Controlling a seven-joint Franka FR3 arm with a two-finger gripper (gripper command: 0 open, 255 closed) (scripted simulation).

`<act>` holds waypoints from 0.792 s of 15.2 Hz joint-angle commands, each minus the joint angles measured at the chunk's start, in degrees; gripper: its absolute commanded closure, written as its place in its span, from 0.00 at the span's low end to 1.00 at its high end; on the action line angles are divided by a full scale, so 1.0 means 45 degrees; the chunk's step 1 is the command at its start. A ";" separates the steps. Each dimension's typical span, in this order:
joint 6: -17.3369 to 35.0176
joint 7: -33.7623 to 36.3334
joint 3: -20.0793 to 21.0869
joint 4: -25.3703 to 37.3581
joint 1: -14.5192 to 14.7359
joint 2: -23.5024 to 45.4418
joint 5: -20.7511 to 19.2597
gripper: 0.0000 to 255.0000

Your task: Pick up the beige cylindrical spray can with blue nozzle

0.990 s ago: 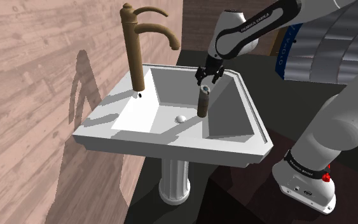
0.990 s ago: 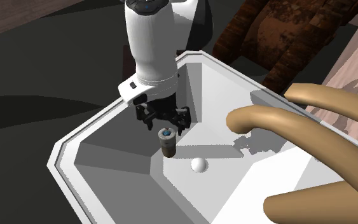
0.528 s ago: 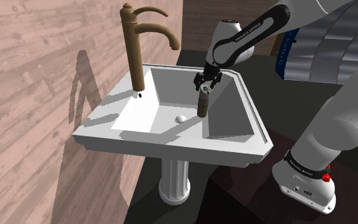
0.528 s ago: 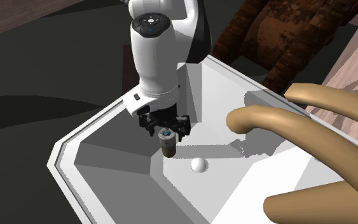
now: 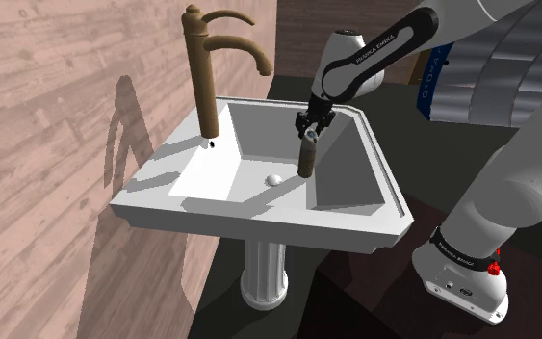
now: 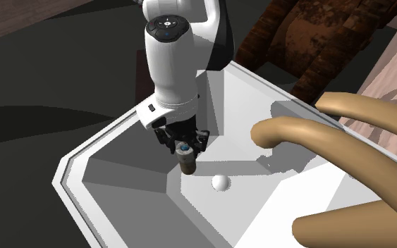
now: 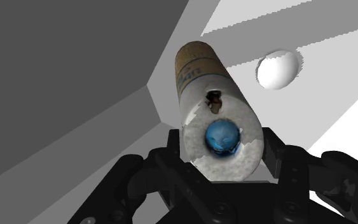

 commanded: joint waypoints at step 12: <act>-0.1830 0.0056 0.0010 0.0696 -0.0006 -0.1095 -0.0055 1.00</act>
